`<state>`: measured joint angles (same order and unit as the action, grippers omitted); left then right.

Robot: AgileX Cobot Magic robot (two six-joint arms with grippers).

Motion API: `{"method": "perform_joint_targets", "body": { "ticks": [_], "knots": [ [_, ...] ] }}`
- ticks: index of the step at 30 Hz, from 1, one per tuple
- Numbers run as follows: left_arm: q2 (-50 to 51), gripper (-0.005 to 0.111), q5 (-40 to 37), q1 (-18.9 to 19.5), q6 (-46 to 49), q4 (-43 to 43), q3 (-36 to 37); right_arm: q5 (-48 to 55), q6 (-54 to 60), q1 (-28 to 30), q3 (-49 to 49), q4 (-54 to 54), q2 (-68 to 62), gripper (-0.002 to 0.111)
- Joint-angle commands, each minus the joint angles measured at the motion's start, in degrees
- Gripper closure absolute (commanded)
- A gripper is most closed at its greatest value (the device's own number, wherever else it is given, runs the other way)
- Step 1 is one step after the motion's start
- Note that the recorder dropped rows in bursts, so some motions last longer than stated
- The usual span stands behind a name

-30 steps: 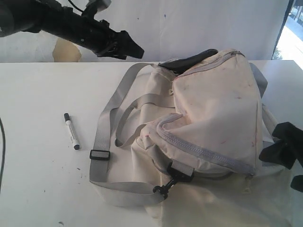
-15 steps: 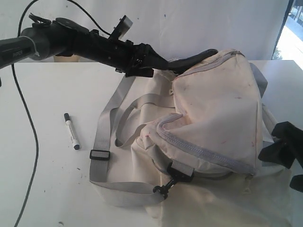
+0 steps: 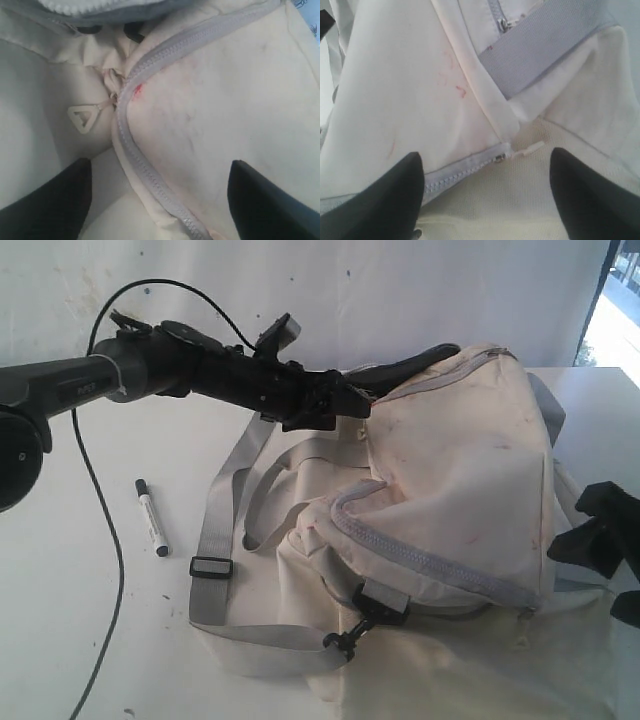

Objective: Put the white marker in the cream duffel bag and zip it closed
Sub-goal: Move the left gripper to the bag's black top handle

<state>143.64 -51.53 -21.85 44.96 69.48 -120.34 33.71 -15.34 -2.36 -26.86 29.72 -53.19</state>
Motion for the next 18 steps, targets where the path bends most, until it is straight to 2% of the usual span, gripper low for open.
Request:
{"method": "perform_joint_targets", "body": {
  "ticks": [1,5,18],
  "knots": [
    [-0.27,0.022,4.0,-1.82,-0.01,1.87,-0.39,-4.0,3.77,0.14,-0.39,0.2,-3.0,0.043],
    [-0.27,0.022,8.33,-2.7,-0.25,1.98,-0.39,-4.17,3.77,0.14,-0.39,0.33,-5.68,0.043],
    [3.38,0.022,9.78,-3.49,3.92,10.81,-0.39,-4.18,3.8,0.14,-0.39,0.5,-7.06,0.043]
  ]
}}
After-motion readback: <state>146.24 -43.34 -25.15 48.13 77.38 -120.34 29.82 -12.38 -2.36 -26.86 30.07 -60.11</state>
